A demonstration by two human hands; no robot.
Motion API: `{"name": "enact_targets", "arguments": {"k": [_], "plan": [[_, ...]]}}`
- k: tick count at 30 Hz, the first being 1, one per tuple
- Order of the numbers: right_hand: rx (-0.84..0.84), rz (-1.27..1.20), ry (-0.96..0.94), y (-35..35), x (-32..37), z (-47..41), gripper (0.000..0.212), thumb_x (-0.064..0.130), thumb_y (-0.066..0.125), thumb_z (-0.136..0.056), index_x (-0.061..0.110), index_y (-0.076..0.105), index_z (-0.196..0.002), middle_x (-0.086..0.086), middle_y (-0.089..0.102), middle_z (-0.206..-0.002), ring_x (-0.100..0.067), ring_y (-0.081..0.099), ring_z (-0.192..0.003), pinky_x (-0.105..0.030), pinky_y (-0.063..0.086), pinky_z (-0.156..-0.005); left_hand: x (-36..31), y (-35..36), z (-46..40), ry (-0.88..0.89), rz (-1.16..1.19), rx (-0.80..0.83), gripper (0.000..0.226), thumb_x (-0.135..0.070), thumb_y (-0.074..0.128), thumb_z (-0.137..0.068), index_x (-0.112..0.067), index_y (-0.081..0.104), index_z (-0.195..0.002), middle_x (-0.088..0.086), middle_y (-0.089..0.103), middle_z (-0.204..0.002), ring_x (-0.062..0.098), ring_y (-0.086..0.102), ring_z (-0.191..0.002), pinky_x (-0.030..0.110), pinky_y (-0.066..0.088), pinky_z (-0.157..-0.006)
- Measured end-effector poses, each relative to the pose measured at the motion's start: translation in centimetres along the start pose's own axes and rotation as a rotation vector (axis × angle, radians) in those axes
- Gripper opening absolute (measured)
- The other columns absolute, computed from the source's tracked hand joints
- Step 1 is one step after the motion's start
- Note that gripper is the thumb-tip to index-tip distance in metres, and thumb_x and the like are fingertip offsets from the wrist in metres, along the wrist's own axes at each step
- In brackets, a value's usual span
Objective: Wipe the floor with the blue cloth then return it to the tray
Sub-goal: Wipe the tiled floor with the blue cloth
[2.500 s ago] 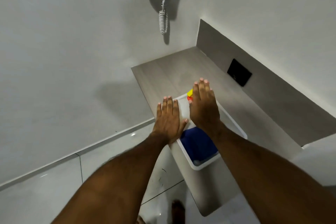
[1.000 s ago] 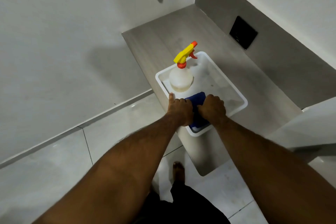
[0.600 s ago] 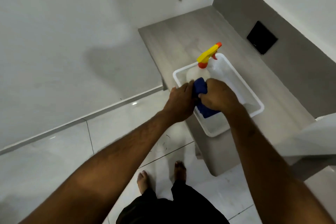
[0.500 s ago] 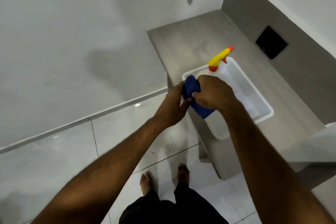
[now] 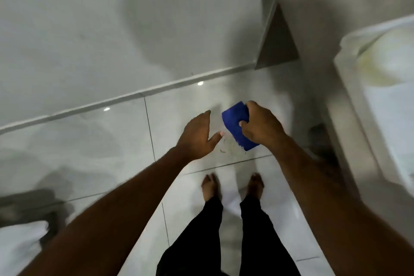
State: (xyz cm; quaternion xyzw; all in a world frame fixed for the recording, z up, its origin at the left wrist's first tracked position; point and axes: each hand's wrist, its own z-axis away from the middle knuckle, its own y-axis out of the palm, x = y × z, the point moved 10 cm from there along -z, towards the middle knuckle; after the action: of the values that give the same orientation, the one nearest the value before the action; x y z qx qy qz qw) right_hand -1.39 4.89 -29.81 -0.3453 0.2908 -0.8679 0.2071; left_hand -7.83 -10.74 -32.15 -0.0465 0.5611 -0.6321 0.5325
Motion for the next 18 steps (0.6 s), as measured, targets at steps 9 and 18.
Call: {"name": "enact_targets", "arguments": {"k": [9,18], "plan": [[0.066,0.003,0.104,25.7,-19.0,-18.3,0.036,0.019,0.061,-0.091,0.012,0.047,-0.124,-0.014,0.064,-0.115,-0.034,0.061,-0.098,-0.038,0.046,-0.076,19.9,29.3,-7.8,-0.075,-0.395,0.224,0.096,-0.051,0.057,-0.090,0.005,0.009,-0.150,0.029,0.015,-0.158,0.044,0.009,-0.147,0.051,0.011,-0.119],[0.244,-0.022,0.009,43.1,-30.5,-29.3,0.031,0.009,0.058,-0.088,0.002,0.049,-0.117,-0.019,0.063,-0.111,-0.036,0.061,-0.100,-0.043,0.049,-0.083,35.2,47.4,-10.0,-0.141,-0.444,0.343,0.115,-0.056,0.067,-0.082,0.007,-0.001,-0.150,0.031,-0.002,-0.159,0.045,-0.006,-0.148,0.054,0.003,-0.120]]}}
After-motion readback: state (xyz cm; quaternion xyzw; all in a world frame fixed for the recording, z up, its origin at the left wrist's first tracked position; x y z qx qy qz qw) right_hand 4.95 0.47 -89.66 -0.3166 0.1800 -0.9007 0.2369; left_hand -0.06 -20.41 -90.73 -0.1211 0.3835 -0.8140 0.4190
